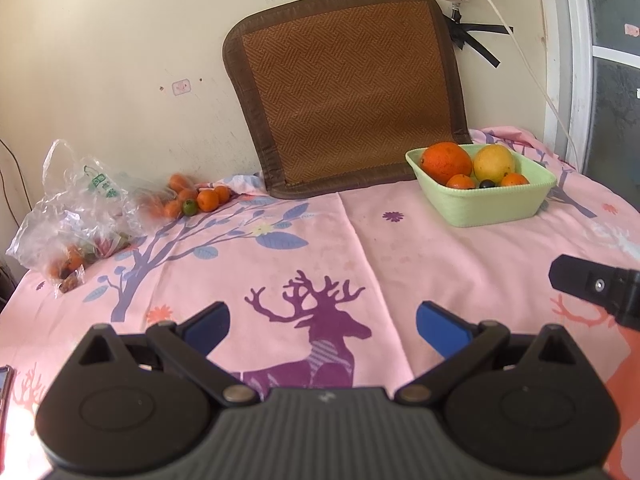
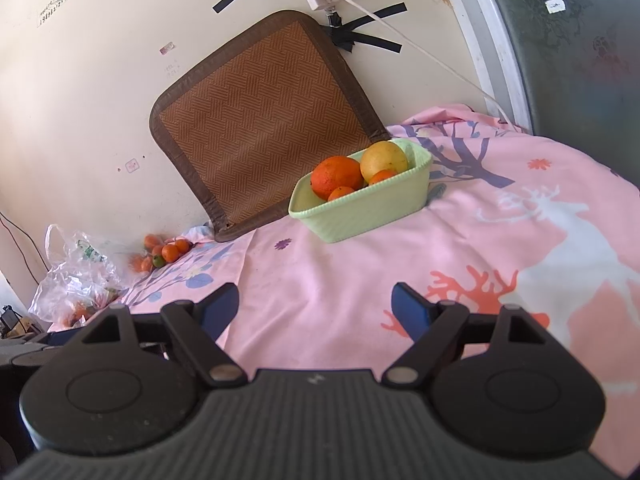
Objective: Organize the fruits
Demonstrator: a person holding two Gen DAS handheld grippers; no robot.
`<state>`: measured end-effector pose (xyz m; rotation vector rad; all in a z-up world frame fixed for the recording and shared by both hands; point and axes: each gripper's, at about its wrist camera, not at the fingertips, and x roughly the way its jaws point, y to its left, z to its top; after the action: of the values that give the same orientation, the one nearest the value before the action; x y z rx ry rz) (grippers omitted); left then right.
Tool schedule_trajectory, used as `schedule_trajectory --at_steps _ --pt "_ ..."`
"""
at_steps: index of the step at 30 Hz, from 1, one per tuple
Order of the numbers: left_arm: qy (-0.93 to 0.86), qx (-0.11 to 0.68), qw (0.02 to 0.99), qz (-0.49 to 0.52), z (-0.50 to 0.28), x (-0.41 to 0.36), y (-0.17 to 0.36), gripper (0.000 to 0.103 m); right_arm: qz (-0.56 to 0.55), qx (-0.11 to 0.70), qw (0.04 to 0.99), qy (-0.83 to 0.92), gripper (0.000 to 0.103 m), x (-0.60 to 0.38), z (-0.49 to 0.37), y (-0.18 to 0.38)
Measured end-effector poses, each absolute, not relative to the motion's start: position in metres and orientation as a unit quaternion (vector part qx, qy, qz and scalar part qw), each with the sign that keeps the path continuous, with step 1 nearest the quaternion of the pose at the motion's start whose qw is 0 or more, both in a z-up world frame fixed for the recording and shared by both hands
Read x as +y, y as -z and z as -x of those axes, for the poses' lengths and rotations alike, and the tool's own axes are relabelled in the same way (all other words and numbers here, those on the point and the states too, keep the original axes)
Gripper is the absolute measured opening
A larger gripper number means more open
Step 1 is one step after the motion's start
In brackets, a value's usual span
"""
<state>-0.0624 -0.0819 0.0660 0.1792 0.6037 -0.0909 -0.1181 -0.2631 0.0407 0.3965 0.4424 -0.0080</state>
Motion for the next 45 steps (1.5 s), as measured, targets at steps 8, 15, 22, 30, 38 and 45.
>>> schedule_trajectory --at_steps 8,15,22,30,38,45 --pt "0.049 0.301 0.949 -0.082 0.0614 -0.0799 -0.0652 0.103 -0.194 0.218 0.956 0.003 0.085 -0.2628 0.1182 -0.0409" --pt "0.039 0.312 0.946 -0.082 0.0588 -0.079 -0.0625 0.103 -0.194 0.219 0.956 0.001 0.085 -0.2632 0.1179 -0.0411" --pt "0.04 0.313 0.945 -0.083 0.0591 -0.0789 -0.0621 0.103 -0.194 0.22 0.956 0.0 0.085 -0.2631 0.1179 -0.041" --pt "0.036 0.312 0.946 -0.084 0.0596 -0.0795 -0.0631 0.103 -0.195 0.219 0.956 0.001 0.085 -0.2623 0.1181 -0.0408" --pt "0.036 0.311 0.946 -0.085 0.0608 -0.0792 -0.0635 0.103 -0.196 0.22 0.956 -0.001 0.085 -0.2628 0.1181 -0.0407" --pt "0.036 0.309 0.946 -0.088 0.0615 -0.0797 -0.064 0.103 -0.196 0.22 0.956 -0.001 0.085 -0.263 0.1183 -0.0409"
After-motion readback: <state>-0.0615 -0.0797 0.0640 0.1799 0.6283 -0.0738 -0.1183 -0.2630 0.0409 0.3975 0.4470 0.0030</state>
